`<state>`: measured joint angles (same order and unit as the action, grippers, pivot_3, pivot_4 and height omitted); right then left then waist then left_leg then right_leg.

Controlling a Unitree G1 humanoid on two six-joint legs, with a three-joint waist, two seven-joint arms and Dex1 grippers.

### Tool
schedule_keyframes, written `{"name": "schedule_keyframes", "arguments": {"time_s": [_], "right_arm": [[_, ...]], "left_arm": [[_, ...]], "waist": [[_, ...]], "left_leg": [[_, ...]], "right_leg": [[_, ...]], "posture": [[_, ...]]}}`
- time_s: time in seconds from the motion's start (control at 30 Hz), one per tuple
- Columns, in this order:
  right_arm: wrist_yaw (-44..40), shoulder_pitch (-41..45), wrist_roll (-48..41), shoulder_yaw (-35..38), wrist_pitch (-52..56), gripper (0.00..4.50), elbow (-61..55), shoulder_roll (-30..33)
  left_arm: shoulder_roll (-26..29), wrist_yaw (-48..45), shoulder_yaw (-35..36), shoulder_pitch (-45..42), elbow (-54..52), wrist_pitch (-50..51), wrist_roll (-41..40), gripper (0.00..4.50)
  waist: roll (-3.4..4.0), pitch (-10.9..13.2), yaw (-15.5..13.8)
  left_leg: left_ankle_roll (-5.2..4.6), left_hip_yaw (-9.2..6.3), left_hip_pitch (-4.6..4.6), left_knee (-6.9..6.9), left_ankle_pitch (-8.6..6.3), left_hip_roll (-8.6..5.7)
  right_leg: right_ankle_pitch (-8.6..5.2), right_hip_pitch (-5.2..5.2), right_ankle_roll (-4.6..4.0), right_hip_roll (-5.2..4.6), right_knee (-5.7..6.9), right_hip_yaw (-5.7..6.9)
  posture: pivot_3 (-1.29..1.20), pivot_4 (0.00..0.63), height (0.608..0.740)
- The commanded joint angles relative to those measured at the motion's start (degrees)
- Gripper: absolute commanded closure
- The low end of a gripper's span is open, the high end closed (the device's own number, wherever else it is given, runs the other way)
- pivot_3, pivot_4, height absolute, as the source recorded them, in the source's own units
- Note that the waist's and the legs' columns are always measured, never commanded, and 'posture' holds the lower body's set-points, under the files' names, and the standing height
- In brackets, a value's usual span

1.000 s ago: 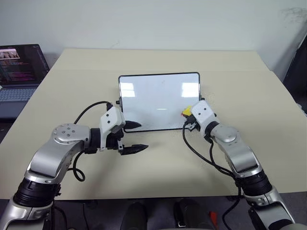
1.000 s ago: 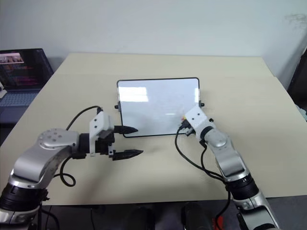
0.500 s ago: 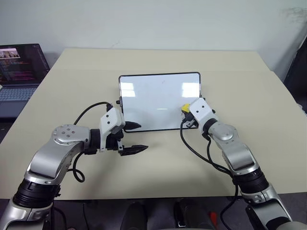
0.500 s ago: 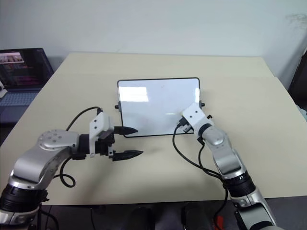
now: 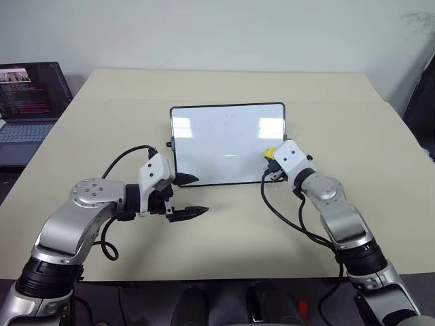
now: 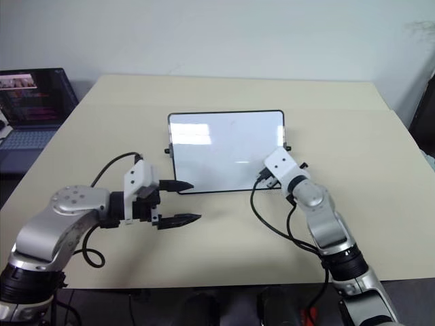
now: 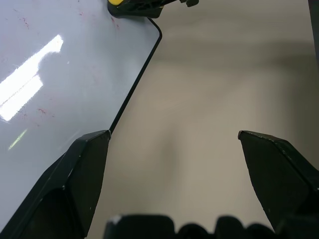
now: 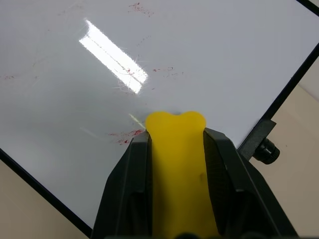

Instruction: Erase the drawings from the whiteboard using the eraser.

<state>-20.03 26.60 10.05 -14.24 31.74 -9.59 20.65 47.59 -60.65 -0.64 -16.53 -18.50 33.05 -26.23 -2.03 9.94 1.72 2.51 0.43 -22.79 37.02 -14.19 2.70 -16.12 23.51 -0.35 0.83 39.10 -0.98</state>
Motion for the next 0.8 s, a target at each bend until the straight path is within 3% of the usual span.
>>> {"name": "schedule_keyframes", "arguments": {"time_s": [0.03,0.17,0.37,0.53,0.8], "right_arm": [[-2.9,-0.6,-0.6,-0.5,2.1,3.41,-1.2,0.6],[-6.2,-1.8,-2.0,-1.7,4.4,3.41,-2.9,0.5],[1.0,2.7,0.0,1.9,-1.3,3.41,0.4,-2.2],[0.8,3.7,-0.4,2.0,-2.5,3.42,1.5,-2.7],[-9.2,-0.2,-2.4,-2.4,3.7,3.42,-1.4,1.2]], "left_arm": [[0.6,-0.1,1.1,-0.5,-2.0,-0.5,-0.6,0.0],[0.6,-0.1,1.1,-0.6,-1.9,-0.5,-0.6,0.0],[0.7,0.0,1.2,-0.5,-2.0,-0.4,-0.6,0.0],[0.7,0.1,1.3,-0.5,-2.2,-0.2,-0.7,0.0],[0.9,0.1,1.5,-0.4,-2.4,-0.1,-0.8,0.0]], "waist": [[0.0,0.0,0.0],[-0.01,0.0,0.1],[-0.01,0.0,0.1],[-0.01,0.0,0.0],[-0.03,0.0,0.0]], "left_leg": [[0.0,0.0,0.0,0.0,0.0,0.0],[0.0,0.01,0.04,0.0,0.0,0.01],[0.0,0.03,0.07,0.01,0.0,0.01],[0.0,0.0,0.02,-0.01,0.0,0.0],[-0.01,-0.02,-0.01,-0.02,-0.01,0.0]], "right_leg": [[0.0,0.0,0.0,0.0,0.0,0.0],[0.0,-0.01,0.01,0.0,0.02,-0.01],[-0.03,-0.01,0.06,0.0,0.08,-0.03],[0.04,-0.01,-0.07,0.0,0.02,0.01],[0.03,-0.01,-0.08,-0.01,-0.04,0.03]], "posture": [[0.0,0.15,0.74],[0.0,0.15,0.74],[0.0,0.15,0.74],[0.0,0.15,0.74],[0.0,0.15,0.74]]}}
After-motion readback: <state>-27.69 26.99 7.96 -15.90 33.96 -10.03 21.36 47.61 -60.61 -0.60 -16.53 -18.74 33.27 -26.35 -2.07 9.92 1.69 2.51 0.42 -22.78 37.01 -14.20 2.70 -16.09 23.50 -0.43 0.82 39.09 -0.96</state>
